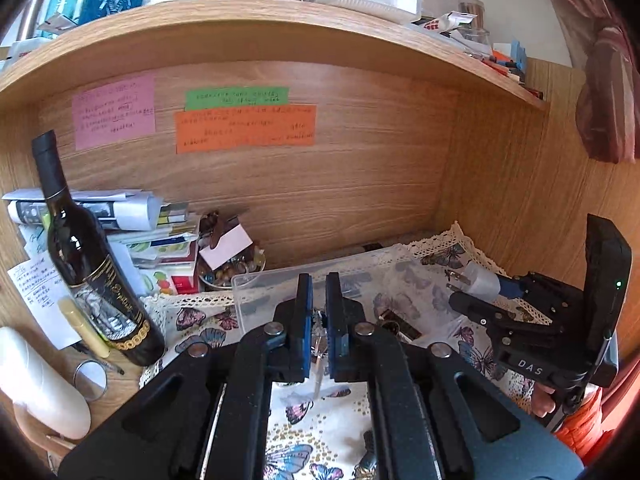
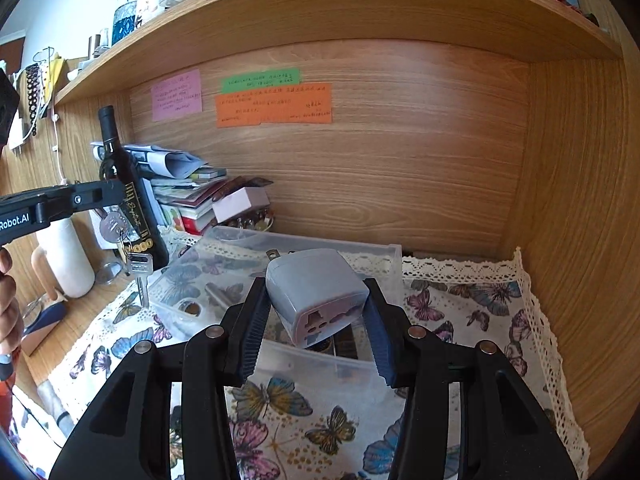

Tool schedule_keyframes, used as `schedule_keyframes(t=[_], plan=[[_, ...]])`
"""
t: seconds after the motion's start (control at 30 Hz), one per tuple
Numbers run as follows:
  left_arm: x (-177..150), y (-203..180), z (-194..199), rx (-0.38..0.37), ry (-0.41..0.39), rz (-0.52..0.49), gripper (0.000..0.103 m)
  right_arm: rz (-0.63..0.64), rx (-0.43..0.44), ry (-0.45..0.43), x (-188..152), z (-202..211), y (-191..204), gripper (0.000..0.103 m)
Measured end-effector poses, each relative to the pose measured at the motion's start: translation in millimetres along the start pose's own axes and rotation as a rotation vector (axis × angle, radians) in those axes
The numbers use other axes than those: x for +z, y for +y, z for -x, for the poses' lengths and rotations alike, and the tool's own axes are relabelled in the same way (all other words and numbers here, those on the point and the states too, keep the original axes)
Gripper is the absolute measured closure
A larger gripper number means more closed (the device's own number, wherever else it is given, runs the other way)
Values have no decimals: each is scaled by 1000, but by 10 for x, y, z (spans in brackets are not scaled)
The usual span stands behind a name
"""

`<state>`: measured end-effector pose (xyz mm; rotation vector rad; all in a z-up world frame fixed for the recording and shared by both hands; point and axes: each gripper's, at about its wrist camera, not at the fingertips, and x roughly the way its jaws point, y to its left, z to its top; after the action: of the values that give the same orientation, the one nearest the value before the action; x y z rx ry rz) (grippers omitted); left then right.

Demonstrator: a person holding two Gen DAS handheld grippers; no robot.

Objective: Organize rigid objects
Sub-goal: 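Carry keys into the box with left tool while right tool drops the plug adapter in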

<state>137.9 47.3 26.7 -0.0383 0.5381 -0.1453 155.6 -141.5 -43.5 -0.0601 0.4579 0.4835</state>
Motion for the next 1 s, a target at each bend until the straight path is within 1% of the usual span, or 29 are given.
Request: schedule_keyframes(t=[0.2, 0.33, 0.5, 0.6, 0.73, 0.9, 1.0], plan=[[46, 15, -299, -14, 35, -1, 98, 4, 0, 29, 59, -212, -24, 60], [40, 54, -495, -28, 60, 12, 98, 16, 10, 64, 51, -385, 3, 60], [-31, 101, -750, -38, 110, 24, 98, 44, 28, 122, 2, -646, 100, 60], [-124, 144, -907, -41, 149, 34, 98, 72, 22, 166, -52, -808, 154, 60], [-224, 211, -1047, -37, 194, 52, 98, 71, 26, 215, -109, -961, 163, 60], [-334, 235, -1189, 0, 258, 49, 98, 53, 42, 242, -116, -1021, 123, 59], [-376, 222, -1166, 13, 262, 37, 95, 49, 38, 246, -115, -1013, 120, 57]])
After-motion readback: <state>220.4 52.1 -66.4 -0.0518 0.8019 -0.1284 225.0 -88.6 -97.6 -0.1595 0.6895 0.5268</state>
